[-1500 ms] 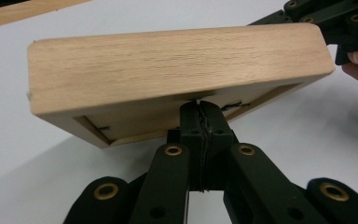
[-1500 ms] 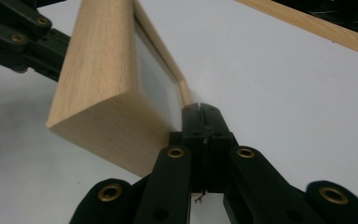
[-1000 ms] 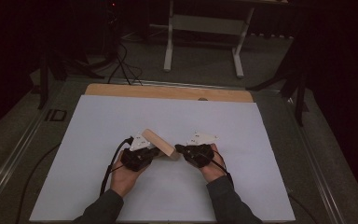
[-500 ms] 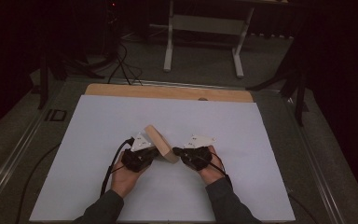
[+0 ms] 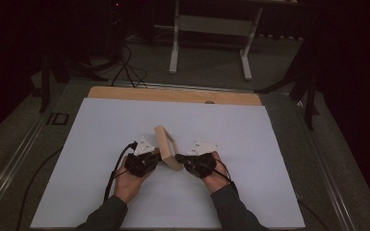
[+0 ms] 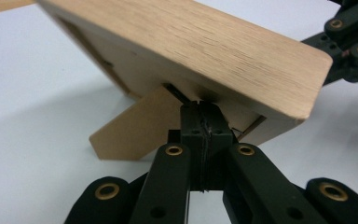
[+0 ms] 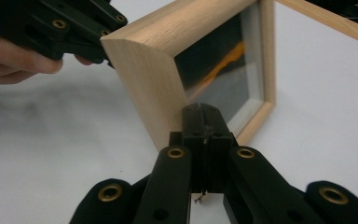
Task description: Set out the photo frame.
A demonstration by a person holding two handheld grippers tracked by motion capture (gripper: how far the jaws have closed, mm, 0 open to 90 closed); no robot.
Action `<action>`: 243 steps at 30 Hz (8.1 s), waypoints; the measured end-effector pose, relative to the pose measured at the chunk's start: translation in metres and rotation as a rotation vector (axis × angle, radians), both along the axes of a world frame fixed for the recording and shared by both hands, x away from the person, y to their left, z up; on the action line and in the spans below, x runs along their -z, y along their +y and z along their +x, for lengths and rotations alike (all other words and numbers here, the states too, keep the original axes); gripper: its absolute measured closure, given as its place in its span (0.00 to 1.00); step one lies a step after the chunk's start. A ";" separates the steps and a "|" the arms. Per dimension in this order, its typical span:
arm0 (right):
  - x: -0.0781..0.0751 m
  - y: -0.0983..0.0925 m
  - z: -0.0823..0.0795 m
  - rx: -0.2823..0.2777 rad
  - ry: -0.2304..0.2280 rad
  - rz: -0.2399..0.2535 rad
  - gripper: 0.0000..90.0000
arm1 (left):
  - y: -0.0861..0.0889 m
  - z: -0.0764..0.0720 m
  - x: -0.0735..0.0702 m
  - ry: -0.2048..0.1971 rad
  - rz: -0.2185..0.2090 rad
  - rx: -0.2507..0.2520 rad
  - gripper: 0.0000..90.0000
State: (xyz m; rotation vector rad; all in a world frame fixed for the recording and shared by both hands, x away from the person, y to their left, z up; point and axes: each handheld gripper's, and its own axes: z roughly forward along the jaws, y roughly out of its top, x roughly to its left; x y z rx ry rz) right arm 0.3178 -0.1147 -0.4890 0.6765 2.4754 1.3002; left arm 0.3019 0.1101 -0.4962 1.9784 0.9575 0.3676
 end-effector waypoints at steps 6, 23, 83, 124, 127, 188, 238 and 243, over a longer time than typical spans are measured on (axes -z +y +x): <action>0.001 0.005 -0.003 -0.012 -0.004 0.005 1.00 | 0.003 0.002 0.003 0.016 -0.014 -0.012 0.99; 0.000 0.009 -0.007 -0.009 -0.024 -0.004 0.89 | 0.015 0.005 0.003 0.005 -0.013 -0.048 0.90; -0.007 -0.017 0.005 0.069 0.009 0.012 0.59 | 0.026 -0.016 -0.043 -0.053 -0.136 -0.119 0.42; -0.008 -0.019 0.006 0.070 0.006 0.024 0.58 | -0.006 -0.006 -0.019 0.012 -0.081 -0.105 0.33; -0.009 -0.019 0.006 0.072 0.006 0.025 0.58 | -0.006 -0.006 -0.018 0.016 -0.087 -0.106 0.36; -0.023 -0.037 0.009 0.127 -0.019 0.092 0.56 | -0.010 -0.009 -0.021 0.039 -0.096 -0.047 0.67; -0.036 -0.057 0.007 0.264 -0.113 0.151 0.99 | -0.050 -0.046 -0.020 -0.127 0.018 0.238 0.68; -0.034 -0.055 0.007 0.258 -0.118 0.126 0.99 | -0.050 -0.047 -0.020 -0.130 0.026 0.246 0.68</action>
